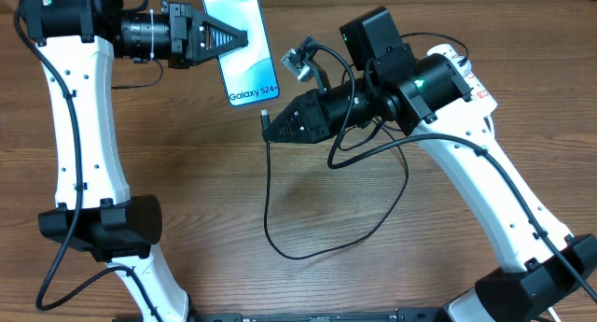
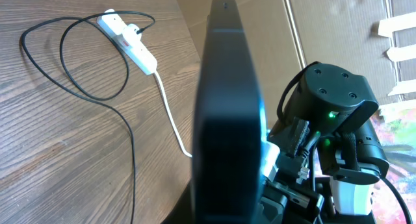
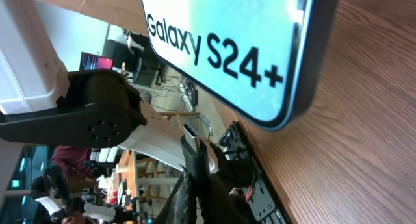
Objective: Plug charger to phone and switch on socket
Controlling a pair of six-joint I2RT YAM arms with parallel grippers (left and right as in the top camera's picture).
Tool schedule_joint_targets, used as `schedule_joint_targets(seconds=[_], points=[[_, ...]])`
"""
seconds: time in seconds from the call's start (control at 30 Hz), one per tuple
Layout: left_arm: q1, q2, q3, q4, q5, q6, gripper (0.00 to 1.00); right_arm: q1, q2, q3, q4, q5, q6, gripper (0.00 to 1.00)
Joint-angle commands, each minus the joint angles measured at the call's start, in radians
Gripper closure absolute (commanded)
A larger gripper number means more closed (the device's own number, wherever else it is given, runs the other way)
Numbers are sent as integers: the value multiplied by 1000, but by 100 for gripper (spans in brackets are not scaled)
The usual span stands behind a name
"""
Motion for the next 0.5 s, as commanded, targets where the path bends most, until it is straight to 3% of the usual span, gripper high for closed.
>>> schedule_joint_targets(seconds=[0.0, 0.47], points=[[-3, 0, 4, -2, 64, -7, 96, 4, -3, 6, 24, -18, 21, 96], [-15, 0, 4, -2, 71, -22, 96, 5, -3, 5, 35, 82, 82, 96]])
